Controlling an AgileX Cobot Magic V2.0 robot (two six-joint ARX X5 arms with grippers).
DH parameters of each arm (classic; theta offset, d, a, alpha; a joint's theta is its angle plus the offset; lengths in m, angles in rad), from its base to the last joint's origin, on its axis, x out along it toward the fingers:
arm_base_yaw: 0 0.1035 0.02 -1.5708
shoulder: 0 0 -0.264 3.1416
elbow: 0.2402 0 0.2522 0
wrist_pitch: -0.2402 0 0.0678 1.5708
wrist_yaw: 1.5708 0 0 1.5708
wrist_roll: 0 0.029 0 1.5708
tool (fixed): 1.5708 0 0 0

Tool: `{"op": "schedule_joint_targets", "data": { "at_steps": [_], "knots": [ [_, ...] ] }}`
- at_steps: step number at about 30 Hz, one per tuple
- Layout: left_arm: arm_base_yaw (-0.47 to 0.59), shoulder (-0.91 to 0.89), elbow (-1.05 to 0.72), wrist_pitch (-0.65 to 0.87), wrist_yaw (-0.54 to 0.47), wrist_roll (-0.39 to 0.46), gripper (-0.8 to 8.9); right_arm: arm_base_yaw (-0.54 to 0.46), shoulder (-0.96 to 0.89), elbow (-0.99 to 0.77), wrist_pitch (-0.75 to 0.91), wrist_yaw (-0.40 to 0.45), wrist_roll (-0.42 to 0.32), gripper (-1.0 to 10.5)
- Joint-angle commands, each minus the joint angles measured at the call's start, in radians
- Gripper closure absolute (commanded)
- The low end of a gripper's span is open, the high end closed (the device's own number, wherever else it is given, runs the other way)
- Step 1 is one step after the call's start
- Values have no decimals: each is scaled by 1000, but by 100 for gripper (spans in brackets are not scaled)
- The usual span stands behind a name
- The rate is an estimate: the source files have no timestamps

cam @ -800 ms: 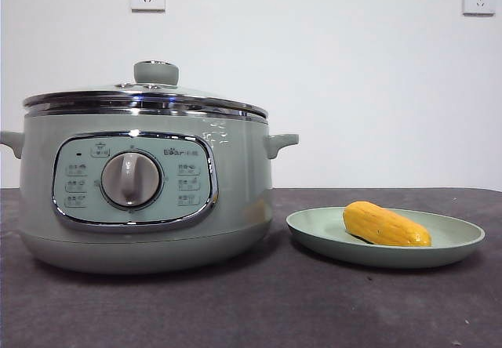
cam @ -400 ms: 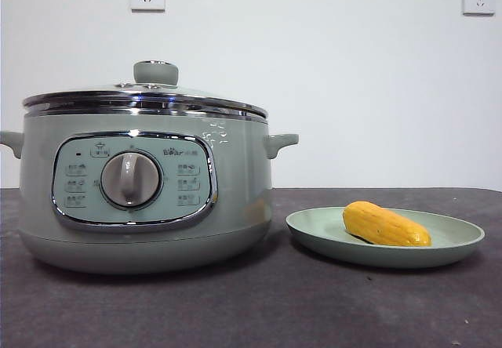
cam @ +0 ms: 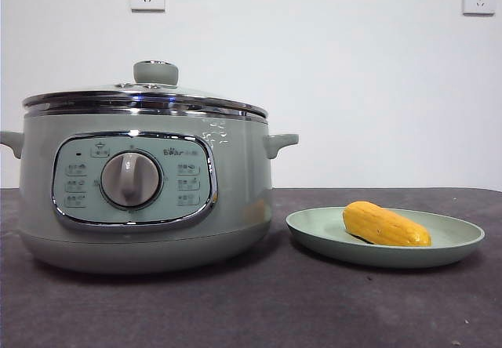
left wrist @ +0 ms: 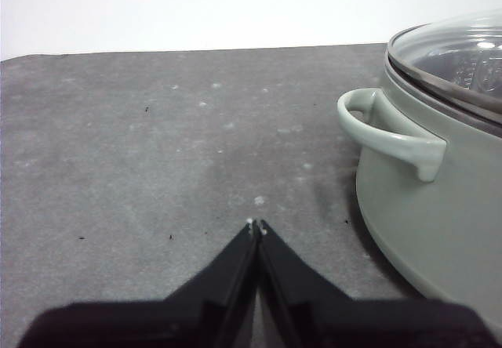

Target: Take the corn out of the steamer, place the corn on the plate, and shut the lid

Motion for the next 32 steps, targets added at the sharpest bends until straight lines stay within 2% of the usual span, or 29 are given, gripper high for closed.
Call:
{"op": "schedule_joint_targets", "data": {
  "at_steps": [1, 4, 6, 9, 13, 19, 25, 32],
  "knots": [
    [4, -3, -16, 5, 5, -7, 817, 0, -1, -5, 6, -1, 11, 945],
    [4, -3, -16, 4, 5, -7, 817, 0, -1, -5, 7, 0, -5, 945],
    [4, -3, -16, 4, 5, -7, 817, 0, -9, -5, 13, 3, -65, 945],
    [4, -3, -16, 5, 5, -7, 817, -31, -60, -20, 35, 70, -144, 945],
    [4, -3, -16, 5, 5, -7, 817, -116, -165, -122, 195, 66, -206, 945],
    [4, -3, -16, 5, 5, -7, 817, -260, -341, -356, 449, -89, -270, 945],
    [4, -3, -16, 5, 5, -7, 817, -332, -455, -525, 477, -87, -272, 945],
    [4, -3, -16, 5, 5, -7, 817, -373, -552, -617, 485, -87, -241, 945]
  ]
}}
